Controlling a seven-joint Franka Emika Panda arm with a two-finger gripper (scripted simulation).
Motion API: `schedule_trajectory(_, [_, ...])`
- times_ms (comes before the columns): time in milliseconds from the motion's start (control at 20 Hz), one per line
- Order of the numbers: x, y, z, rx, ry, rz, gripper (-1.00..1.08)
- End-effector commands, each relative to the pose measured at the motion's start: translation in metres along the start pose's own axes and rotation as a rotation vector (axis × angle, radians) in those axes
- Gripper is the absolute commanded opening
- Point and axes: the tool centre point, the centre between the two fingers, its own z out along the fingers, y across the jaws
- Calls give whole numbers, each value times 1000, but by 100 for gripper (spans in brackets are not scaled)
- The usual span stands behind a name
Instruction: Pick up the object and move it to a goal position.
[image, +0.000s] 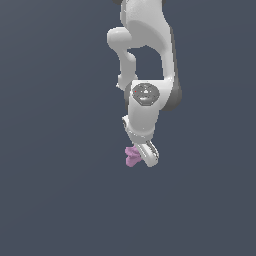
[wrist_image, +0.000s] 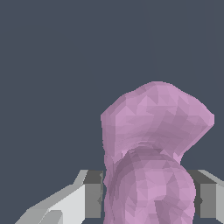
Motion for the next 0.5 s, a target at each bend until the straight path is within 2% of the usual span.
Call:
schedule_trajectory(0, [2, -1, -17, 2, 1, 0, -100])
schedule_trajectory(450, [5, -5, -50, 2, 1, 0, -100])
